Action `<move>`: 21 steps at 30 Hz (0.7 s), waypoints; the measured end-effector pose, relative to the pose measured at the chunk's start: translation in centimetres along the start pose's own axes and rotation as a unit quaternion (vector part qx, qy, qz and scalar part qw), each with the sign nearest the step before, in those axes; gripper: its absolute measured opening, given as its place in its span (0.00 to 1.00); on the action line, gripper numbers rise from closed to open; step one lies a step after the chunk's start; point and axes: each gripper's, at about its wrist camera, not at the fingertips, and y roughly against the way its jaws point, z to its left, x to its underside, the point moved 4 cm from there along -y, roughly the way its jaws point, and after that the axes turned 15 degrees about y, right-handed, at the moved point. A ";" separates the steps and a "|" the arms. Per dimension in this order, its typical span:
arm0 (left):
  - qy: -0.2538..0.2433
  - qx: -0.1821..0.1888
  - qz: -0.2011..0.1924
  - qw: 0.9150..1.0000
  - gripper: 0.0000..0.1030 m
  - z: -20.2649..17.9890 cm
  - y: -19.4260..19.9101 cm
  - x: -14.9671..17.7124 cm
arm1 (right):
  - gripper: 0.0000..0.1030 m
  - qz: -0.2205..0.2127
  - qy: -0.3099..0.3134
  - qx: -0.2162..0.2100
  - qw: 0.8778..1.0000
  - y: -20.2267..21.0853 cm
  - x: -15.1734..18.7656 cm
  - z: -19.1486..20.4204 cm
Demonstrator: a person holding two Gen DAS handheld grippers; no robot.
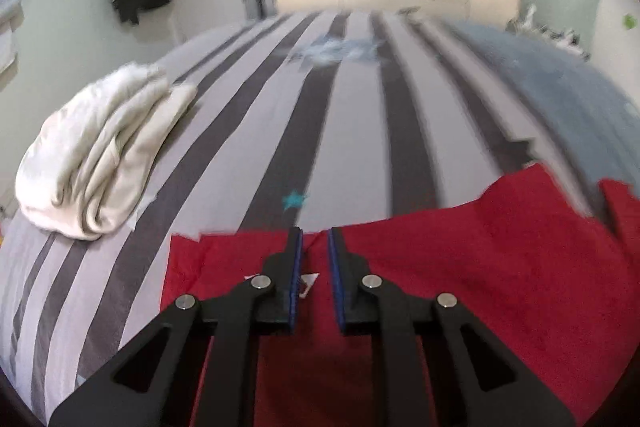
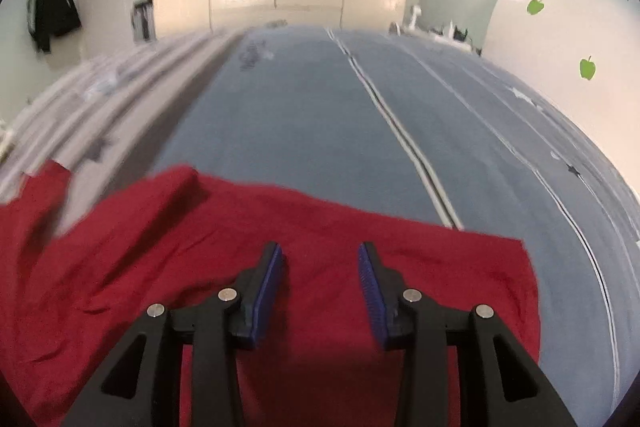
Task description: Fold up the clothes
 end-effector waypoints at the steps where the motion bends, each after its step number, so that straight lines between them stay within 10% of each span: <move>1: -0.008 0.019 -0.005 1.000 0.12 -0.7 0.9 0.1 | 0.34 -0.008 -0.001 -0.010 1.000 0.3 0.0 -0.1; 9: -0.043 0.132 0.008 0.990 0.12 -8.1 3.4 2.7 | 0.34 -0.050 0.047 -0.075 0.995 2.1 -1.8 5.9; 21: -0.023 0.001 0.060 0.998 0.12 -6.1 -4.3 1.6 | 0.34 0.059 0.014 -0.005 0.998 -4.6 -3.1 4.9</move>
